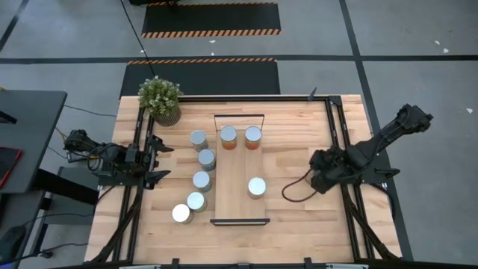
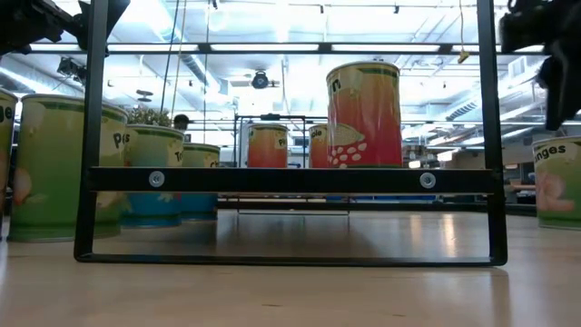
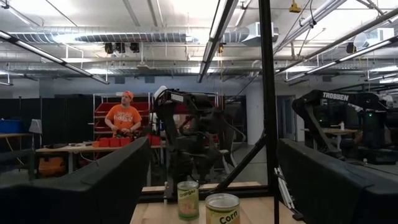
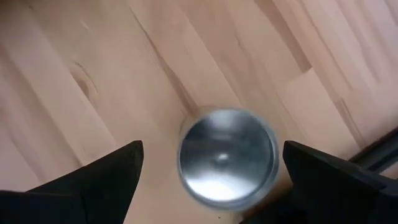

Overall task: Pick and place cans onto a shelf
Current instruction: Put the right canned oranges on the shelf

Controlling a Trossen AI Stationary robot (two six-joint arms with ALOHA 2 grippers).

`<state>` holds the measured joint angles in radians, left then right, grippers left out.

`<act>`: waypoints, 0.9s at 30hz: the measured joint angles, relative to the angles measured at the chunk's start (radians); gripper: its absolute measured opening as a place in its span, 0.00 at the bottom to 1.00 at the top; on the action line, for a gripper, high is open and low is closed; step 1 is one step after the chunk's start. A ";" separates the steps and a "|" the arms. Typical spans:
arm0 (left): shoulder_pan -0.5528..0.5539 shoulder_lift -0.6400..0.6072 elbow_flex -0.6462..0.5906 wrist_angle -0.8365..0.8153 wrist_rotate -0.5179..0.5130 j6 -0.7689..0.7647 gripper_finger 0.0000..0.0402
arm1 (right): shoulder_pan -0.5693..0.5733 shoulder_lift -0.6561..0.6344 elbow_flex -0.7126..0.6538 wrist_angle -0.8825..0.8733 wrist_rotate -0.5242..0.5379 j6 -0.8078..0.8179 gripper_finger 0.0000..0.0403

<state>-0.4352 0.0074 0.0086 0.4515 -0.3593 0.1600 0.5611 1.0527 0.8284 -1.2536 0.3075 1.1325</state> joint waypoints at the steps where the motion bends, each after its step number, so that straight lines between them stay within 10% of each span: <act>1: 0.000 0.000 0.000 0.000 0.000 0.000 0.89 | 0.017 -0.001 0.000 -0.009 0.004 0.018 0.98; 27: 0.000 0.000 0.000 -0.001 -0.003 -0.001 0.89 | 0.213 0.024 -0.072 -0.106 -0.273 0.419 0.95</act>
<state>-0.4351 0.0074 0.0086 0.4503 -0.3627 0.1589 0.7743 1.0767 0.7567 -1.3599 0.0349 1.5520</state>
